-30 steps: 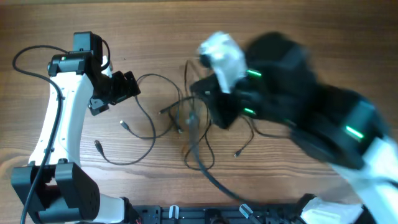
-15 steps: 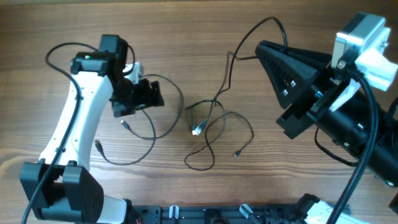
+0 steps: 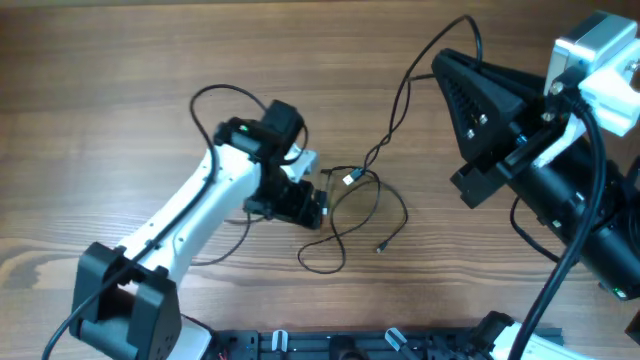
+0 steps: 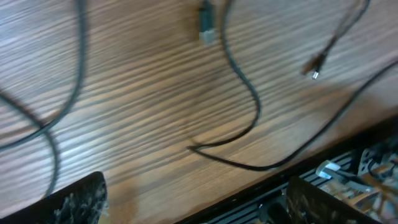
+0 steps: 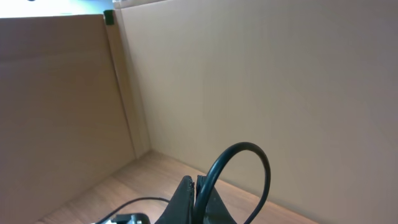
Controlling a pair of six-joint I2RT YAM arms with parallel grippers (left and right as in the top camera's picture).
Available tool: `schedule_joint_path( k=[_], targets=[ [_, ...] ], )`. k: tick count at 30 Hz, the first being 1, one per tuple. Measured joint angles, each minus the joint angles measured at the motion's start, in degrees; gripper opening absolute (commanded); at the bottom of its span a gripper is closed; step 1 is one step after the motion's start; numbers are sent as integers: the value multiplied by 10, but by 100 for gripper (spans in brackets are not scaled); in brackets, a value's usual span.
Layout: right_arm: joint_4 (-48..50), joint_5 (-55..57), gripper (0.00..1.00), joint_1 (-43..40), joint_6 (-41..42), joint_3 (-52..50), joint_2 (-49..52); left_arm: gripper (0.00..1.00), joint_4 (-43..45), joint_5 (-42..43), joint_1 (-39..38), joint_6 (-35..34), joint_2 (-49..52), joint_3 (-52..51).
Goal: Untangle cables
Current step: 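Pull one black cable far rightward with the right gripper, off the pile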
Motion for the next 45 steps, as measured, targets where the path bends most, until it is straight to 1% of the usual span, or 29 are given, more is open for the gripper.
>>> schedule_joint_path(
  k=[7,10,11,12,14,15,16,18,20,22,24,26,28,29,30,33,38,45],
  targets=[
    [-26,2,4,0,0,0,0,100,89,0,-114,14,0,-28],
    [-28,2,4,0,0,0,0,100,151,-12,-150,19,-1,-54],
    [-28,2,4,0,0,0,0,95,167,-15,-156,22,-1,-63],
    [-28,2,4,0,0,0,0,83,195,-18,-161,24,-1,-76],
    [-28,2,4,0,0,0,-1,51,235,-20,-164,30,-1,-99],
    [-28,2,4,0,0,0,-2,13,246,-22,-165,30,-1,-108],
    [-28,2,4,0,0,0,-3,4,256,-26,-165,31,-1,-118],
    [-28,2,4,0,0,0,-4,4,257,-52,-165,38,-1,-134],
    [-33,15,4,0,-2,0,-5,4,245,-100,-163,43,-1,-137],
    [-49,57,4,0,-2,0,-5,4,239,-144,-154,42,-1,-137],
    [-79,162,4,0,12,0,-5,4,233,-199,-118,29,-1,-137],
    [-115,289,4,0,40,0,-5,4,229,-227,-72,13,-2,-137],
    [-144,416,4,0,66,0,-5,4,223,-242,-22,-2,-3,-137],
    [-157,518,4,0,82,0,-5,4,218,-248,10,-10,-4,-137],
    [-160,581,4,0,87,0,-5,4,213,-254,40,-19,-4,-137],
    [-139,692,4,-17,83,0,-12,4,205,-258,115,-49,-4,-138],
    [-71,755,4,-49,78,-1,-58,4,194,-263,208,-99,-4,-138],
    [-61,771,4,-49,78,-1,-108,4,166,-262,301,-218,-4,-138]
  ],
)
